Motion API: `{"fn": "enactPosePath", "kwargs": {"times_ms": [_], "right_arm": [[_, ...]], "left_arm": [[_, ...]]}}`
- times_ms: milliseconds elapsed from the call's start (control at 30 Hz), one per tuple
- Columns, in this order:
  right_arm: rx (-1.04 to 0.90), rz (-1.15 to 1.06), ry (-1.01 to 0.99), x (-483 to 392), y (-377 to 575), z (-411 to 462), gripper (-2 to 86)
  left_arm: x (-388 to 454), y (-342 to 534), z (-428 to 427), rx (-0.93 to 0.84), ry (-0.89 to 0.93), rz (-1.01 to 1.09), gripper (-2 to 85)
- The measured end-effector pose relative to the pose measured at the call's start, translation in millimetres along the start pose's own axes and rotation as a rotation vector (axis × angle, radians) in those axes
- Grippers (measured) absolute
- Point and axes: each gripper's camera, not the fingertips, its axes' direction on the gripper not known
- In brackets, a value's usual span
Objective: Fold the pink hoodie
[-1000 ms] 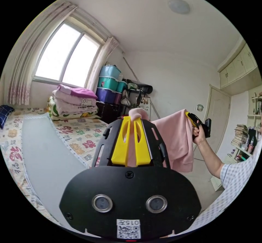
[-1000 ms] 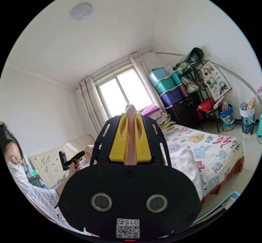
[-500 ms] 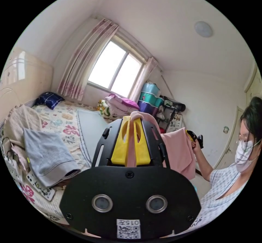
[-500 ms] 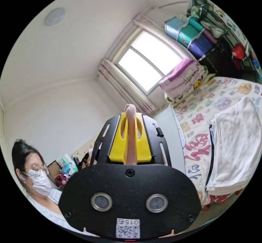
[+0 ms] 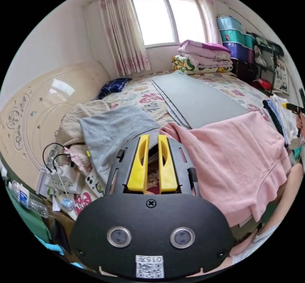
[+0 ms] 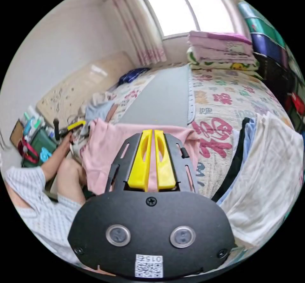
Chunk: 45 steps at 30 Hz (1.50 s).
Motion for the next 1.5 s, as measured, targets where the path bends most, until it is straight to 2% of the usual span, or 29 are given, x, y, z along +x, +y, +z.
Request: {"fn": "enactPosePath", "kwargs": {"times_ms": [33, 67, 200, 300, 367, 600, 733, 800, 1067, 1233, 1300, 1500], "right_arm": [[-0.030, -0.037, -0.009, -5, 10, 6, 3.5], [-0.076, -0.094, -0.028, -13, 31, 17, 4.7], [-0.164, -0.096, -0.162, -13, 101, 46, 8.0], [-0.173, -0.023, -0.281, -4, 144, 61, 9.4], [-0.171, 0.020, -0.288, 1, 170, 70, 10.2], [-0.138, 0.223, -0.269, 40, 261, 96, 10.4], [-0.146, 0.259, -0.246, 53, 294, 105, 9.8], [-0.115, 0.273, -0.277, 64, 308, 101, 8.0], [-0.061, 0.306, -0.369, 106, 329, 89, 5.1], [-0.061, 0.314, -0.357, 125, 338, 84, 3.2], [-0.036, 0.331, -0.372, 134, 341, 78, 2.4], [-0.012, 0.333, -0.370, 154, 334, 57, 1.3]], "left_arm": [[1, 3, -3, 0.002, 0.021, 0.023, 4.7], [2, 11, -7, 0.010, 0.129, 0.076, 4.5], [15, 42, -7, -0.030, 0.655, 0.160, 8.4], [24, 70, 0, -0.046, 0.796, 0.000, 10.6], [34, 93, 2, -0.035, 0.854, -0.067, 10.7], [83, 169, 15, -0.093, 0.851, -0.228, 11.1], [113, 194, 15, -0.136, 0.714, -0.216, 11.7], [132, 203, 23, -0.166, 0.801, -0.196, 11.9], [164, 214, 46, -0.200, 0.956, -0.219, 10.6], [185, 223, 49, -0.200, 0.945, -0.206, 7.5], [188, 225, 44, -0.199, 0.919, -0.217, 2.7], [178, 214, 9, -0.083, 0.913, -0.157, 0.5]]}}
